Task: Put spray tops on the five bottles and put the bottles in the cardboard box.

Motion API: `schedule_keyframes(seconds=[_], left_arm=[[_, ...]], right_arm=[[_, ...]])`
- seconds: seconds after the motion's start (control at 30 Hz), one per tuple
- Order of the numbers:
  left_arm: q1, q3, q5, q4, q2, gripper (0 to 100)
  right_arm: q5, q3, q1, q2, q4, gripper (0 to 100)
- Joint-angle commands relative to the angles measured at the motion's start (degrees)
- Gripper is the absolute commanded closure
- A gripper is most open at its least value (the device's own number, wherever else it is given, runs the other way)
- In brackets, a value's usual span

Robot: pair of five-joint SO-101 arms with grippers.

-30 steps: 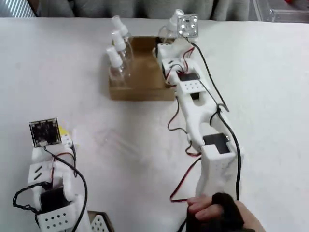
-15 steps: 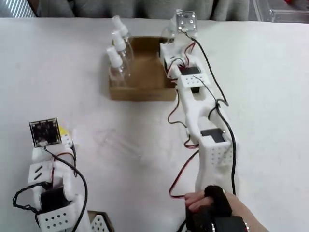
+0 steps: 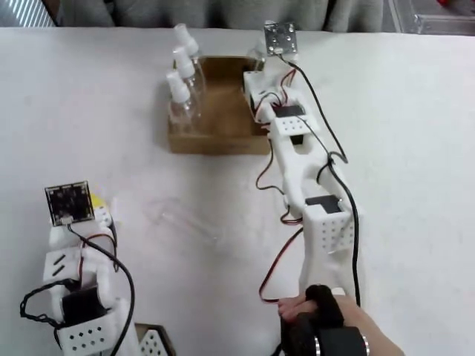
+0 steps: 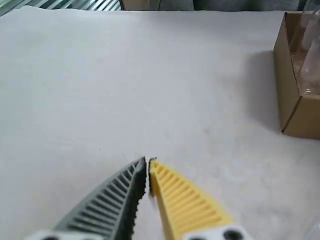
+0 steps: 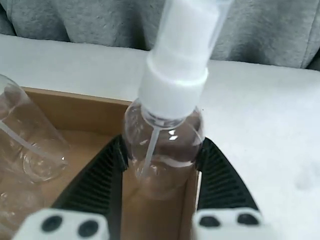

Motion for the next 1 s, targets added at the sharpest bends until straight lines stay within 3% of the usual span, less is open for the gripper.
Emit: schedule_keyframes(seconds=[0.0,0.33,0.5,0.97], left_arm=[[0.57,0.0,-0.35,0.09,-0.31,98],[0.57,0.0,-0.35,0.09,-0.31,98],[0.57,0.0,-0.35,0.09,-0.31,98],[0.57,0.0,-0.35,0.18,-0.31,98]], right_arm=[[0.7,-2.9,-0.04,0.31,-2.24,98.3],[1.14,-2.9,-0.04,0.48,-2.33,98.1],[10.73,-2.81,-0.04,0.48,-2.24,98.2],[9.14,-2.9,-0.31,-3.65,2.77,98.2]])
